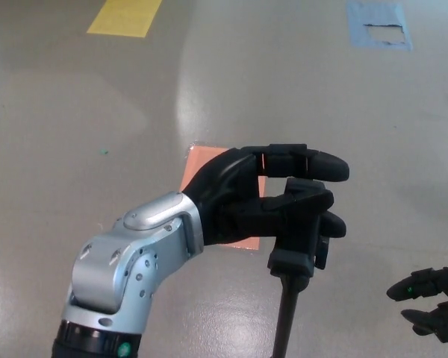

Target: The robot uses its left hand to grab the top of a phone stand kept on the floor and rotates it anti-clockwise

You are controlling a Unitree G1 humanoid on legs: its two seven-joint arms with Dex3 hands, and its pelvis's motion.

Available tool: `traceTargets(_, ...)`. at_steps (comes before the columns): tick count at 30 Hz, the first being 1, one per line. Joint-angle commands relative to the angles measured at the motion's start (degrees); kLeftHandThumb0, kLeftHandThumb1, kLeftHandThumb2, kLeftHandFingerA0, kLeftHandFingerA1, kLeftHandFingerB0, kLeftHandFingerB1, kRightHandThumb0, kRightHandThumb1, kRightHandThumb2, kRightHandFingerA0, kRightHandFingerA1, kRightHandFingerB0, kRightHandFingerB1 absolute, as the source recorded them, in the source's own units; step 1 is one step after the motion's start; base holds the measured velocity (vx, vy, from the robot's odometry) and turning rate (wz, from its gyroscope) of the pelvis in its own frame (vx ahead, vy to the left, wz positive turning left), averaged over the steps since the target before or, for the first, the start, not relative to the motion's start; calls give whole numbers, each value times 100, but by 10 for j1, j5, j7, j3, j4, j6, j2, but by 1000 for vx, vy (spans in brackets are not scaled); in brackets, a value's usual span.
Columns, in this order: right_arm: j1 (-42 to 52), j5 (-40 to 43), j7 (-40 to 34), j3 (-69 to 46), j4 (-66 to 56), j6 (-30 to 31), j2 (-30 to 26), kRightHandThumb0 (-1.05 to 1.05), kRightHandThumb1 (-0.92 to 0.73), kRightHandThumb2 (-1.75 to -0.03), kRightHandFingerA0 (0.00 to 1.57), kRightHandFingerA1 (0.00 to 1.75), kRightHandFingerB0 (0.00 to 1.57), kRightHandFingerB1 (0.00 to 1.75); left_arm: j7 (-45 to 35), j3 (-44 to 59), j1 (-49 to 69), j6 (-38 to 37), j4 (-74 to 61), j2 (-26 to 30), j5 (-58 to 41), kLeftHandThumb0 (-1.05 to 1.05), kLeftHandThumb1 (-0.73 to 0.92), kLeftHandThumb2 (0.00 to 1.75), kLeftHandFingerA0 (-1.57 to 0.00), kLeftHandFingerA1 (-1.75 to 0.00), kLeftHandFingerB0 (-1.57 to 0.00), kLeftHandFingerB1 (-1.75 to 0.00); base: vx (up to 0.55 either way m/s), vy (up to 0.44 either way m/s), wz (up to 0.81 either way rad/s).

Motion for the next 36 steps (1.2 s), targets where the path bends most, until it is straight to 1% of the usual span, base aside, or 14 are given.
traceTargets(1, -20, -18, 0, 15, 3, 9, -15, -50, -78, -63, 51, 39, 36, 34, 22, 22, 6, 153, 24, -2, -48, -26, 71, 61, -107, -63, -74, -52, 0, 0, 0)
traceTargets(3, -22, -18, 5, 17, 6, 11, -14, -52, -80, -64, 45, 38, 31, 33, 4, 26, 8, 148, 25, 1, -61, -35, 66, 59, -71, -51, -40, -35, 0, 0, 0)
traceTargets(4, -23, -17, 9, 17, 8, 10, -15, -52, -80, -64, 45, 38, 31, 33, -6, 29, 7, 148, 26, 2, -70, -35, 66, 59, -71, -51, -40, -35, 0, 0, 0)
traceTargets(5, -23, -18, 8, 19, 9, 6, -16, -65, -63, -91, 43, 52, 31, 47, -27, 24, 9, 138, 26, 9, -77, -33, 39, 94, -2, -48, 0, -48, 0, 0, 0)
traceTargets(6, -26, -24, 1, 24, 12, 8, -16, -47, -56, -101, 44, 59, 17, 46, -54, 13, 10, 123, 25, 22, -82, -69, 46, 82, -4, -40, -4, -22, 0, 0, 0)
traceTargets(8, -31, -29, -7, 30, 18, 15, -14, -62, -65, -94, 48, 55, 27, 46, -71, 1, 10, 111, 22, 34, -82, -73, 46, 86, 0, -19, 0, -17, 0, 0, 0)
traceTargets(21, -34, -28, -10, 34, 25, -1, -16, -59, -65, -92, 50, 56, 30, 47, -143, -39, 5, 49, 38, 84, -84, -77, 49, 87, 0, -11, 0, -13, 0, 0, 0)
traceTargets(22, -34, -30, -11, 36, 25, -4, -16, -56, -77, -64, 58, 44, 36, 35, -148, -40, 5, 47, 40, 85, -85, -78, 50, 87, 0, -11, 0, -13, 0, 0, 0)
traceTargets(23, -34, -31, -12, 36, 26, -5, -16, -59, -65, -92, 50, 56, 32, 47, -151, -40, 4, 47, 42, 86, -87, -74, 61, 58, 0, -7, 0, -10, 0, 0, 0)
traceTargets(27, -34, -30, -12, 36, 26, -6, -15, -58, -65, -92, 53, 57, 33, 48, -152, -37, 4, 50, 46, 88, -92, -77, 47, 75, 0, -6, 0, -11, 0, 0, 0)
traceTargets(28, -37, -32, -13, 38, 28, 0, -13, -57, -80, -64, 67, 45, 38, 35, -155, -35, 5, 47, 48, 91, -92, -78, 48, 77, 0, -5, 0, -8, 0, 0, 0)
traceTargets(31, -38, -29, -11, 36, 28, 5, -11, -56, -79, -64, 67, 45, 37, 35, -154, -35, 8, 40, 48, 97, -88, -77, 47, 74, 0, -8, 0, -8, 0, 0, 0)
traceTargets(32, -31, -13, 0, 24, 20, 3, -11, -52, -75, -62, 46, 39, 34, 35, -161, -41, 9, 12, 57, 110, -70, -83, 52, 88, 0, -9, 0, -8, 0, 0, 0)
traceTargets(36, -26, -7, -2, 16, 20, 15, -7, -53, -63, -87, 45, 52, 36, 48, -168, -38, 17, -69, 118, 141, -31, -90, 57, 89, 0, -5, 0, 0, 0, 0, 0)
